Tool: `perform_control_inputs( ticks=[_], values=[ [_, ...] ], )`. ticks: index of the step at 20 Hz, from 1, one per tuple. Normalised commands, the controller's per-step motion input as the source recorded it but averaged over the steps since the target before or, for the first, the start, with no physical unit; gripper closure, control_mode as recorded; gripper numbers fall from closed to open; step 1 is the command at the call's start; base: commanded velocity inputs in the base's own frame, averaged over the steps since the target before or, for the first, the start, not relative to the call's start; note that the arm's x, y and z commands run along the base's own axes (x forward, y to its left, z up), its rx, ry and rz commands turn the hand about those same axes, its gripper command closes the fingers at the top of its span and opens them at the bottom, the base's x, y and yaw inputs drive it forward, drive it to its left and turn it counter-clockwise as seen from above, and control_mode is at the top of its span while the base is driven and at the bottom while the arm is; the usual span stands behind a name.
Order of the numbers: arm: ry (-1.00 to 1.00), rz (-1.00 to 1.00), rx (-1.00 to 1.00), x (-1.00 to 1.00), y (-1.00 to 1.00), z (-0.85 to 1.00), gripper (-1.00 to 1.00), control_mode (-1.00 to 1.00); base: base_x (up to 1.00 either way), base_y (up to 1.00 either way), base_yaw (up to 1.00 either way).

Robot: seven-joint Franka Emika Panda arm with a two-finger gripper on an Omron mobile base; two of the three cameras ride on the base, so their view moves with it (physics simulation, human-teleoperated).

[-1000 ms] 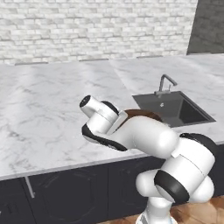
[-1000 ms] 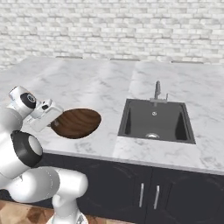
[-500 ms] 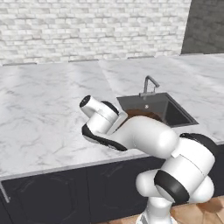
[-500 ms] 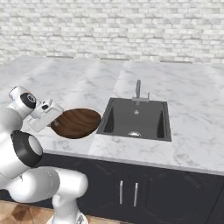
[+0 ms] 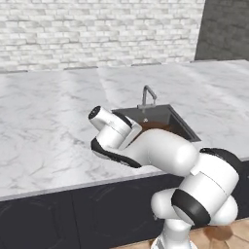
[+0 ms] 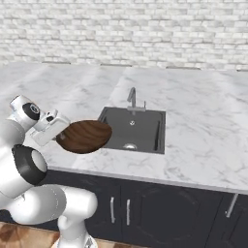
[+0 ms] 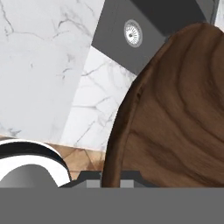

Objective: Place the two vegetables and bowl onto the tray for setting up a vegetable dip station.

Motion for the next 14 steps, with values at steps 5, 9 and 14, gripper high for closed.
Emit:
perform_control_inputs(
  ticks=[5,9,14],
  values=[
    [0.00,0.00,0.00,0.00,0.00,0.00,1.00,1.00,0.19,-0.53,0.00],
    [0.00,0.00,0.00,0.00,0.00,0.00,1.00,1.00,0.19,-0.53,0.00],
    [0.00,0.00,0.00,0.00,0.00,0.00,1.00,1.00,0.19,-0.53,0.00]
  ],
)
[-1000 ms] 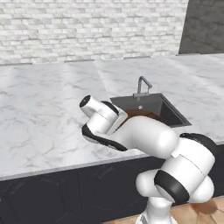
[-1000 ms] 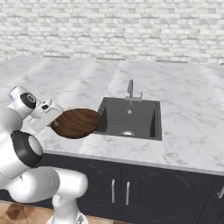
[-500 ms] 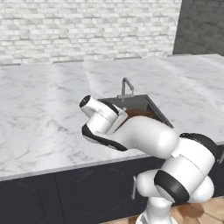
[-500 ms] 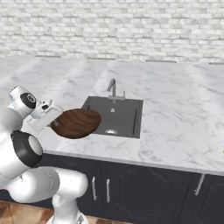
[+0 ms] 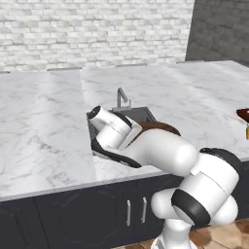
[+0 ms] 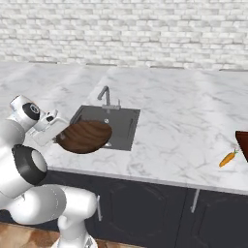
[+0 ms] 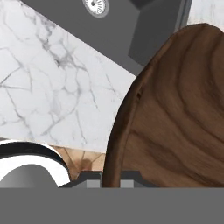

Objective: Place the two vegetables and bowl onto the tray for setting up a vegetable dip station.

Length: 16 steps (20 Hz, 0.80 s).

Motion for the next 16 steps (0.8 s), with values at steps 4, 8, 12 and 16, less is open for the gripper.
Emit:
perform_control_inputs(
  ticks=[4,8,12,16],
  values=[
    [0.00,0.00,0.00,0.00,0.00,0.00,1.00,1.00,0.19,-0.53,0.00],
    [0.00,0.00,0.00,0.00,0.00,0.00,1.00,1.00,0.19,-0.54,0.00],
    [0.00,0.00,0.00,0.00,0.00,0.00,1.00,1.00,0.19,-0.53,0.00],
    [0.00,0.00,0.00,0.00,0.00,0.00,1.00,1.00,0.19,-0.53,0.00]
  ],
)
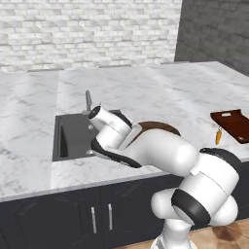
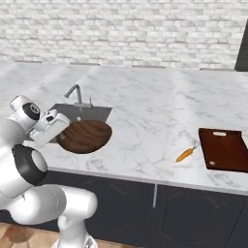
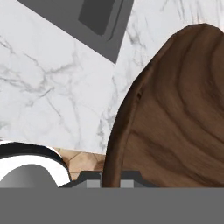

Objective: Place the two vegetables and bowl onto the tray for setting up a vegetable dip station.

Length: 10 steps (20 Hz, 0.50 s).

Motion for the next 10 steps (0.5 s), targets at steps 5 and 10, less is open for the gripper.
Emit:
perform_control_inputs(
  ticks=[5,10],
  values=[
    [0.00,0.00,0.00,0.00,0.00,0.00,1.00,1.00,0.19,-0.53,0.00],
    [0.00,0.00,0.00,0.00,0.00,0.00,1.00,1.00,0.20,-0.53,0.00]
  ],
)
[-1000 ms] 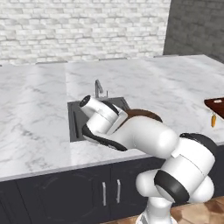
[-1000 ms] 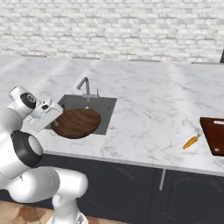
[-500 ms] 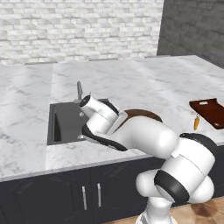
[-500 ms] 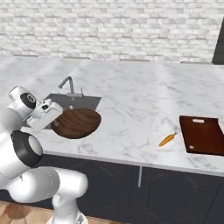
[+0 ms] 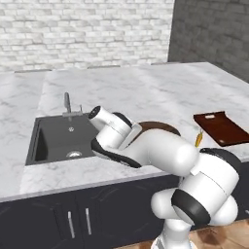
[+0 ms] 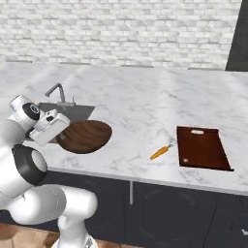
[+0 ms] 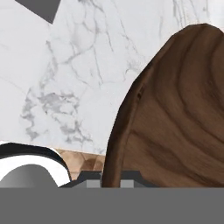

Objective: Place the two vegetables and bowl onto the tray for setting up a vegetable dip station.

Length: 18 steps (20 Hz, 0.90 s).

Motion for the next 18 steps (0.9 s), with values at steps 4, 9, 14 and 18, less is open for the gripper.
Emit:
perform_control_inputs(
  ticks=[4,9,14,18],
  values=[
    [0.00,0.00,0.00,0.00,0.00,0.00,1.00,1.00,0.20,-0.53,0.00],
    [0.00,0.00,0.00,0.00,0.00,0.00,1.00,1.00,0.20,-0.53,0.00],
    [0.00,0.00,0.00,0.00,0.00,0.00,1.00,1.00,0.19,-0.53,0.00],
    [0.00,0.00,0.00,0.00,0.00,0.00,1.00,1.00,0.18,-0.53,0.00]
  ],
)
